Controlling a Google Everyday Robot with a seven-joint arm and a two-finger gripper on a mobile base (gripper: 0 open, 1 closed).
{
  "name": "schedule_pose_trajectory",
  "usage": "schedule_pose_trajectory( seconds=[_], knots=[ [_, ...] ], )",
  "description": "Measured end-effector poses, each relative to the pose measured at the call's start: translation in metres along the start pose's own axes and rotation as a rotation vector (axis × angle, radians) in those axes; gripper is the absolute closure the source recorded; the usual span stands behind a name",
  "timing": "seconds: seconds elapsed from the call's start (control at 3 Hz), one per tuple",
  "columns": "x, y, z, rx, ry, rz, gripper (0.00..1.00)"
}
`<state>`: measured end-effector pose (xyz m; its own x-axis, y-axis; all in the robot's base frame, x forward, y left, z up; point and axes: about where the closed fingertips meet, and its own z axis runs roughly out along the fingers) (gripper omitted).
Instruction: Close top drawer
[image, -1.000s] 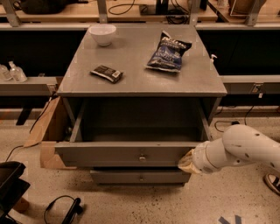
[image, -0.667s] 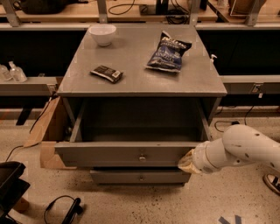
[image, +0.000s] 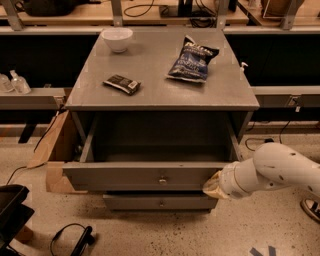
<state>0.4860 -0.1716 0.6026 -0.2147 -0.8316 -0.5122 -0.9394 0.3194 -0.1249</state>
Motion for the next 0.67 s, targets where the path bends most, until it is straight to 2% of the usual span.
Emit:
schedule_pose_trajectory(
  seconds=[0.67],
  knots=[
    [-0.0010, 0.0012, 0.0013, -0.004, 0.000, -0.002, 0.08]
  ],
)
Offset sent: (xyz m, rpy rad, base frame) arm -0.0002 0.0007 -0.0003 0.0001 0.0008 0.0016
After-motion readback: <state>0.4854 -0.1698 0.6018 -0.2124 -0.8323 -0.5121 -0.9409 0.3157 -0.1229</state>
